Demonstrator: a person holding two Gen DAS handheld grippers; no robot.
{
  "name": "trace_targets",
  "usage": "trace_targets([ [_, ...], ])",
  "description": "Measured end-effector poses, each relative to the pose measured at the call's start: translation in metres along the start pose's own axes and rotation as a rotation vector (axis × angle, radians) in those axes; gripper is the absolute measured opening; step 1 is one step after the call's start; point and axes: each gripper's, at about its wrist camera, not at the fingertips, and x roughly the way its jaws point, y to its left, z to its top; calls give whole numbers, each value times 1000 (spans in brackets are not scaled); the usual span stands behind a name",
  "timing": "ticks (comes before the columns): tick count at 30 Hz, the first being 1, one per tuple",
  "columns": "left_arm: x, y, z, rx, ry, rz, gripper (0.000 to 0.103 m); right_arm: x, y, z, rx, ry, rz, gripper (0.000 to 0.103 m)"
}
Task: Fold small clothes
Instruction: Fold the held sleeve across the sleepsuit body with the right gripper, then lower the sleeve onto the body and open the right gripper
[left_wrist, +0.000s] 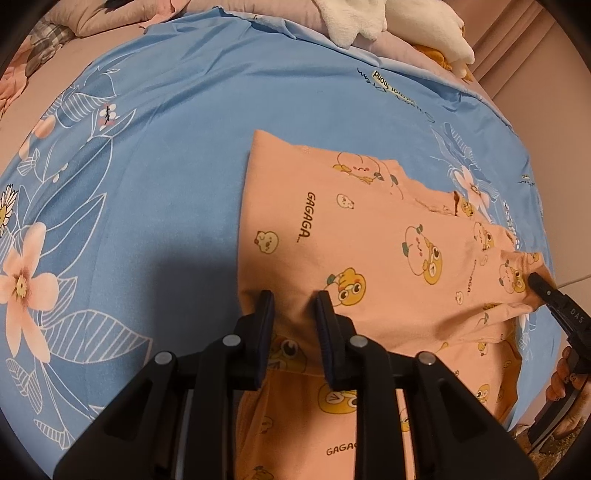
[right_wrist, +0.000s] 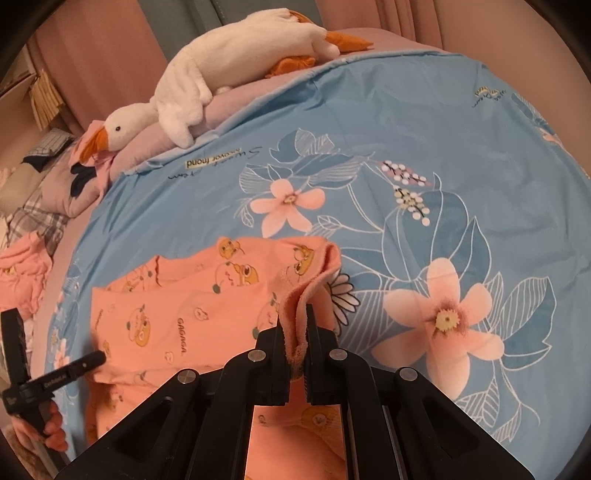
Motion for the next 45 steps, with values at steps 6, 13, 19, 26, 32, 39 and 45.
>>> trace_targets([
  [6,0,0,0,-1,0,3,24,6,-6,-5,10,23,-12,6],
  [13,2,-2,-1,10,-5,15,24,16,-14,-12,25,57,-27,6],
  [19,2,-2,-2,12,-7,16,24,21,-19,-16,40,72,-29,6],
  [26,4,-2,-2,10,-9,18,24,23,-22,-21,49,79,-49,6],
  [32,4,-1,-1,2,-7,15,25,17,-30,-21,79,71,-65,6],
  [39,-5,-2,-3,8,-19,16,25,-3,-31,-17,60,19,-159,6],
  [45,-23,-12,-10,55,-67,8,48,-14,-15,-17,5,-12,-127,6],
])
